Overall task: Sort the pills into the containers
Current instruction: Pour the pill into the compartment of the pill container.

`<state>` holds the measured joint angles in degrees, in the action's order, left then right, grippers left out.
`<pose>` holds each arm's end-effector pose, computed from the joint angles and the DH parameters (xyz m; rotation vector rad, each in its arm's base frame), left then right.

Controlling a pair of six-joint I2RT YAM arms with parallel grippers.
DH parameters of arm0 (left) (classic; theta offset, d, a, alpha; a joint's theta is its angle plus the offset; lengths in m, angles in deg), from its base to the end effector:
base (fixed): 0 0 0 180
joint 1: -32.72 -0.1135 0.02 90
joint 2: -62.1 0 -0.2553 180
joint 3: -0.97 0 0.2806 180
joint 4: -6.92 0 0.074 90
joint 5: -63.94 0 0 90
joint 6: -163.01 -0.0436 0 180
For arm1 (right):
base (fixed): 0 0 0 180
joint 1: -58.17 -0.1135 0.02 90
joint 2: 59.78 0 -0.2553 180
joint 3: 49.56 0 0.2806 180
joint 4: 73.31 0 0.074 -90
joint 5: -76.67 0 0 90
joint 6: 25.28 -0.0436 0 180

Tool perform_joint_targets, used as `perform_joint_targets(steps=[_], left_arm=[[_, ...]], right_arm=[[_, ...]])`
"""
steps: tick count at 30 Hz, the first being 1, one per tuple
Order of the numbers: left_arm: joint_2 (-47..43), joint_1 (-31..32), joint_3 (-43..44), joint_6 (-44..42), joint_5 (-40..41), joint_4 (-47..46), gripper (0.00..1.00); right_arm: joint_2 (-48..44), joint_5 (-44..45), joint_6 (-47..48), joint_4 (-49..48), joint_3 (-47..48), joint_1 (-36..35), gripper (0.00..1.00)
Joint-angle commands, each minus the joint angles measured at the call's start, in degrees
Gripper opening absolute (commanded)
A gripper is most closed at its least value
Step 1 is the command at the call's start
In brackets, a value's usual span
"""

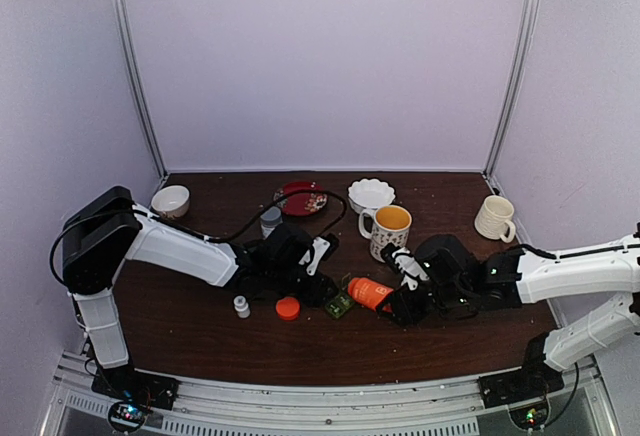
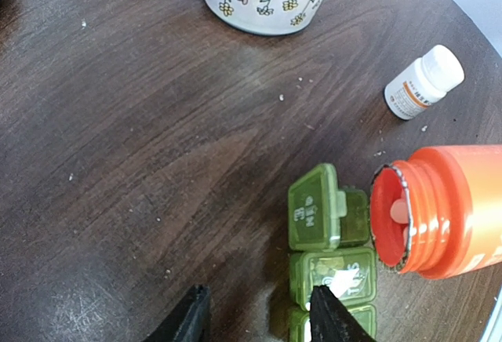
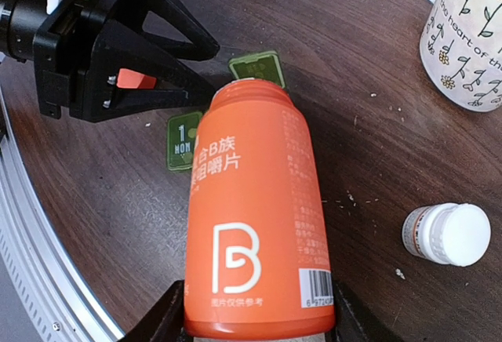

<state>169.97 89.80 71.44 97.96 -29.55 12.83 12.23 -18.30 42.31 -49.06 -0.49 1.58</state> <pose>0.2188 -0.3429 0.1054 0.7118 2.3550 -0.7533 0.1507 0.2353 0.1608 -0.7831 2.4010 0.7142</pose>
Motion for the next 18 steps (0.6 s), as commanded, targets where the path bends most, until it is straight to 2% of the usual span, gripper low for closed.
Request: perform_joint_targets(steps=[1, 5, 8, 12, 14, 18], left_arm=[[-0.2, 0.3, 0.5, -0.7, -0.6, -2.3, 0.46], [-0.1, 0.3, 0.5, -0.7, -0.6, -2.2, 0.46], [-0.1, 0.3, 0.6, -0.7, -0.6, -2.2, 0.46], [-0.1, 0.3, 0.5, -0.7, -0.6, -2.1, 0.46], [-0.1, 0.2, 0.5, -0.7, -0.6, -2.2, 0.46], [-0.2, 0.3, 0.6, -0.8, -0.6, -2.2, 0.46]], right_arm=[[0.9, 0.6, 0.8, 1.3, 2.1, 0.3, 0.00], [-0.8, -1.1, -0.2, -3.7, 0.3, 0.3, 0.00], [2.4, -0.1, 1.2, 2.9, 4.0, 0.3, 0.00], [1.7, -0.6, 0.1, -1.0, 2.1, 0.3, 0.00], [3.5, 0.2, 0.9, 2.9, 4.6, 0.3, 0.00], [1.4, -1.6, 0.1, -2.2, 1.9, 0.3, 0.00]])
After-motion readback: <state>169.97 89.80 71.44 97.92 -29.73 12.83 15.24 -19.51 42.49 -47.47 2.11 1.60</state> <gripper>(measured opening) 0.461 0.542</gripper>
